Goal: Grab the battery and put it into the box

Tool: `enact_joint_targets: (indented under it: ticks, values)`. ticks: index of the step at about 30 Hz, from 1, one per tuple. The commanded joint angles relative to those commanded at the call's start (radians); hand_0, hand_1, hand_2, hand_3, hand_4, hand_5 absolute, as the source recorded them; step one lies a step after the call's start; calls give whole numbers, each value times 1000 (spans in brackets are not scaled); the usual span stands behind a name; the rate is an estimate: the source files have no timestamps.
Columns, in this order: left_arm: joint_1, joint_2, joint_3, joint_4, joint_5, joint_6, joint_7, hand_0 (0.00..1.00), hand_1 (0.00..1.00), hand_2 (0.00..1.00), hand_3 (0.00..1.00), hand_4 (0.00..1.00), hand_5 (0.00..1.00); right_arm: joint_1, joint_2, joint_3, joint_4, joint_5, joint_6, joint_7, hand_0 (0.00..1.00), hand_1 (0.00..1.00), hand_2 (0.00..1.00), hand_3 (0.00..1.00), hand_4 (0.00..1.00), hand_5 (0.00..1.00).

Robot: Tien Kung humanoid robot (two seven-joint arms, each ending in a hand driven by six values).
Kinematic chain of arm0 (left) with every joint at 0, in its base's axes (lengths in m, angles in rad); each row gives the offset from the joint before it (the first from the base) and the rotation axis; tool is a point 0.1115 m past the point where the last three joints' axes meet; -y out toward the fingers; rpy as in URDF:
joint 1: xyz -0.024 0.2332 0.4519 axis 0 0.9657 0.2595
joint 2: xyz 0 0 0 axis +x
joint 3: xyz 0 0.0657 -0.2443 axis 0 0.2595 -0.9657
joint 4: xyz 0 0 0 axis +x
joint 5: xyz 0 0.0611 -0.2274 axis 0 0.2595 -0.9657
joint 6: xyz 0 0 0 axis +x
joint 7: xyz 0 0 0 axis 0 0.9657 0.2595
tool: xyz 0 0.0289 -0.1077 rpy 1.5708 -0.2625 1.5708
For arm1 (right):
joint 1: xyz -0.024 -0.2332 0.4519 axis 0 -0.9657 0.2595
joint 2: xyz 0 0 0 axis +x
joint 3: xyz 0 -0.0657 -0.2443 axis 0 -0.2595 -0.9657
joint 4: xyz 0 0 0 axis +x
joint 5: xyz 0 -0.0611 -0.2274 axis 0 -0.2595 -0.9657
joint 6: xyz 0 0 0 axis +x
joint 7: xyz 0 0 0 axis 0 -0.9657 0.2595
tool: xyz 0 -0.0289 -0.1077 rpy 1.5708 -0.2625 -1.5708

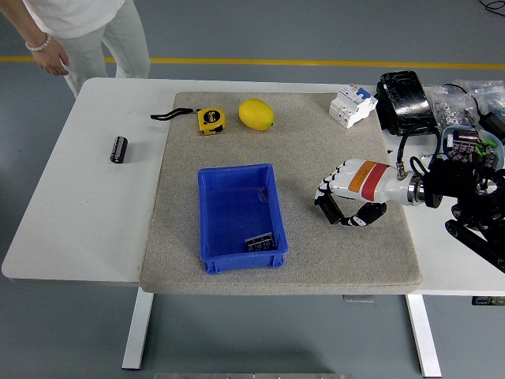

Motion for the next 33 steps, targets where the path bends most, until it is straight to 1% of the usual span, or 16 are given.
enact_joint_targets:
  ticks: [9, 13, 17, 18, 20, 22, 25, 26, 30, 31, 33]
  values:
    - [-3, 1, 6, 0, -8, 0, -2, 688, 668, 797, 798, 781, 796, 3, -2, 66, 18, 3, 11, 0, 605, 614, 674, 625, 698, 133]
    - [-4, 1, -2, 0, 1, 1, 0, 690, 667, 795, 798, 781, 797, 2, -1, 120, 53, 31, 23, -3, 606, 616, 675, 626, 701, 137]
    - [-4, 1, 0, 0, 1, 0, 1, 690, 667, 795, 798, 781, 797, -3, 4, 178, 111, 58, 35, -6, 606, 616, 675, 626, 701, 137]
    - [-4, 2, 1, 0, 0, 0, 1, 690, 667, 795, 798, 781, 797, -10, 6, 202, 141, 72, 36, -7, 606, 616, 675, 626, 701, 137]
    - [-4, 1, 0, 0, 0, 0, 0, 688, 664, 795, 797, 781, 796, -17, 10, 225, 178, 85, 37, -7, 609, 619, 680, 627, 706, 140]
    - [-4, 2, 1, 0, 1, 0, 1, 688, 664, 795, 797, 781, 796, -18, 23, 243, 226, 100, 38, -8, 609, 619, 680, 627, 706, 140]
    - [-4, 2, 4, 0, -2, 0, 0, 689, 665, 793, 797, 780, 793, -5, 43, 238, 256, 109, 41, -13, 606, 621, 681, 631, 710, 143]
    - [-4, 3, 10, 0, -10, 0, -2, 689, 665, 793, 797, 780, 793, 7, 58, 226, 263, 115, 39, -15, 606, 621, 681, 631, 710, 143]
    - [-7, 5, 11, 1, -11, 1, -4, 689, 665, 793, 797, 780, 793, 42, 102, 190, 261, 128, 38, -23, 606, 621, 681, 631, 710, 143]
    - [-8, 5, 10, 1, -9, 1, -4, 688, 659, 793, 796, 780, 792, 52, 115, 178, 257, 130, 38, -24, 611, 626, 706, 655, 736, 151]
    - [-9, 6, 9, 1, -7, 1, -4, 688, 659, 793, 796, 780, 792, 65, 135, 158, 247, 129, 37, -28, 611, 626, 706, 655, 736, 151]
